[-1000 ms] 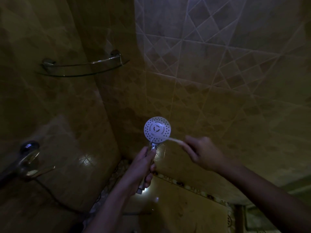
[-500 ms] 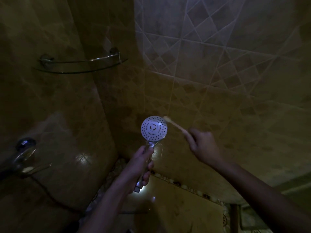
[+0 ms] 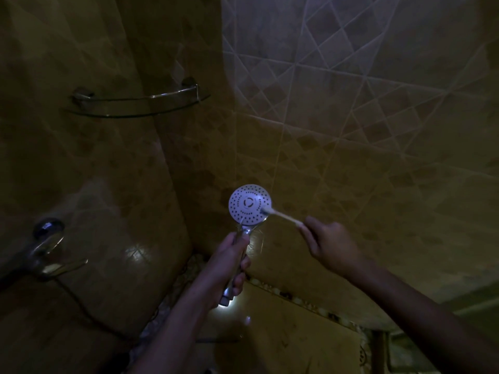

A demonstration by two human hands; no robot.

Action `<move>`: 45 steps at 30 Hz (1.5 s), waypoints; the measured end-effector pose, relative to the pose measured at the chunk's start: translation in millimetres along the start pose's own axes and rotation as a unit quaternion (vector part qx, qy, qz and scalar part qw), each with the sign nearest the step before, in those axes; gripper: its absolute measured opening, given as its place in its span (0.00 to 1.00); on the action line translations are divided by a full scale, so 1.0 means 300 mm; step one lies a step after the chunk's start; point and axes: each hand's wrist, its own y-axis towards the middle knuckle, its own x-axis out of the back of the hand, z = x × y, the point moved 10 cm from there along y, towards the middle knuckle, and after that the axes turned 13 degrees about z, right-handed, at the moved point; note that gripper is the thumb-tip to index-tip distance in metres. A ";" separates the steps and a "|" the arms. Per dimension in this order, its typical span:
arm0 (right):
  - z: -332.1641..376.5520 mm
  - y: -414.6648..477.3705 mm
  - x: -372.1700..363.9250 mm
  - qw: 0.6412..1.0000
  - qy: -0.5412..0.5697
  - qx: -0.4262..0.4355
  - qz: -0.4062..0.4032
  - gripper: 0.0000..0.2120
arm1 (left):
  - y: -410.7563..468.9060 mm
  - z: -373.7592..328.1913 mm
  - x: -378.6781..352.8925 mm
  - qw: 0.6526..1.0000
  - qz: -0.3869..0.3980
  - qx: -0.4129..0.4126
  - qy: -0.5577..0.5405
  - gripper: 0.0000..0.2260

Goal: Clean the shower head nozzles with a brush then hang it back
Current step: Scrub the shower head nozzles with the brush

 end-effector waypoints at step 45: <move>0.026 0.046 0.054 0.999 0.026 -0.018 -0.037 0.15 | -0.060 -0.015 0.035 0.994 -0.022 -0.056 0.093 0.10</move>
